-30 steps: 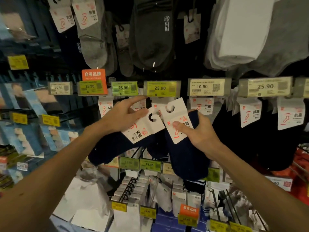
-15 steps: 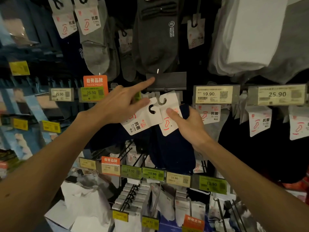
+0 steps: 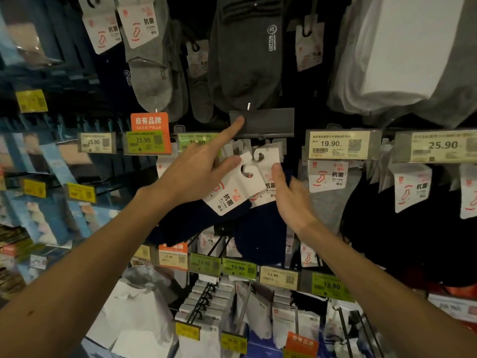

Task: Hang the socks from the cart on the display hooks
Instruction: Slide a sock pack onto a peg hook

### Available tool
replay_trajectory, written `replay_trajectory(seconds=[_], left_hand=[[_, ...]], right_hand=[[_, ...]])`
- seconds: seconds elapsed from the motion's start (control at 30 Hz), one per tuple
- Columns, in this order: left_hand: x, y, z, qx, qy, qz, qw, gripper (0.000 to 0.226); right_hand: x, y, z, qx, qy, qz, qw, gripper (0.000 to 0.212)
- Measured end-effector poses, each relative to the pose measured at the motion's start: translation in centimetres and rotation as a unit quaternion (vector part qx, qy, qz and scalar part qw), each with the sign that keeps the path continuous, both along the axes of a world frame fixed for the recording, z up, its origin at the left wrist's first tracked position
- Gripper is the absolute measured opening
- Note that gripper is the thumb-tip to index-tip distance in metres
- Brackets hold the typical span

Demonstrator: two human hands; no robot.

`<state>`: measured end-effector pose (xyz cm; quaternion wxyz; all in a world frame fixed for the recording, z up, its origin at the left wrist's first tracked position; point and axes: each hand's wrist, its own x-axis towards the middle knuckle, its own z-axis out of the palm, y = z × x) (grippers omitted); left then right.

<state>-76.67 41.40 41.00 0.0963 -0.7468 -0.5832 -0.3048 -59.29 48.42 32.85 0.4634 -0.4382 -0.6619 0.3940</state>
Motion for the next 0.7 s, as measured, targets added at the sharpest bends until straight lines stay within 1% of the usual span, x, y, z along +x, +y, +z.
replay_trajectory(seconds=[0.07, 0.1, 0.13, 0.17, 0.2, 0.27, 0.33, 0.4, 0.53, 0.6, 0.7], left_hand=[[0.2, 0.2, -0.5, 0.016, -0.018, -0.007, 1.000, 0.069], [0.3, 0.4, -0.7, 0.024, -0.031, -0.011, 0.999, 0.067], [0.3, 0.6, -1.0, 0.031, -0.048, -0.014, 0.998, 0.065], [0.3, 0.9, -1.2, 0.039, -0.069, -0.018, 0.997, 0.062], [0.5, 1.1, -1.5, 0.048, -0.096, -0.025, 0.994, 0.059], [1.0, 1.6, -2.1, 0.066, -0.154, -0.043, 0.985, 0.054], [2.1, 2.0, -3.0, 0.095, -0.191, -0.048, 0.976, 0.053], [3.3, 2.6, -3.9, 0.135, -0.214, -0.037, 0.967, 0.053], [4.7, 3.4, -5.3, 0.180, -0.244, -0.017, 0.953, 0.057], [5.2, 3.6, -5.7, 0.192, -0.245, 0.000, 0.950, 0.058], [5.9, 3.7, -5.9, 0.197, -0.234, 0.040, 0.951, 0.062]], right_hand=[[0.4, -0.1, -0.4, 0.015, -0.059, -0.023, 0.998, 0.080], [0.7, -0.2, -0.8, 0.040, -0.077, -0.056, 0.995, 0.083], [0.9, -0.5, -1.2, 0.083, -0.069, -0.093, 0.990, 0.083], [1.2, -1.0, -1.6, 0.137, -0.038, -0.122, 0.982, 0.078], [1.4, -1.8, -1.8, 0.185, 0.004, -0.134, 0.974, 0.068], [1.4, -3.1, -2.0, 0.233, 0.040, -0.100, 0.967, 0.050], [1.0, -3.7, -1.7, 0.226, 0.016, -0.032, 0.973, 0.046], [0.6, -3.4, -1.3, 0.201, 0.000, 0.004, 0.980, 0.048], [0.9, -2.3, -0.4, 0.202, -0.009, -0.012, 0.979, 0.042], [1.2, -2.1, -0.1, 0.208, -0.022, -0.017, 0.978, 0.039], [1.6, -1.8, 0.8, 0.223, -0.059, -0.020, 0.973, 0.039]])
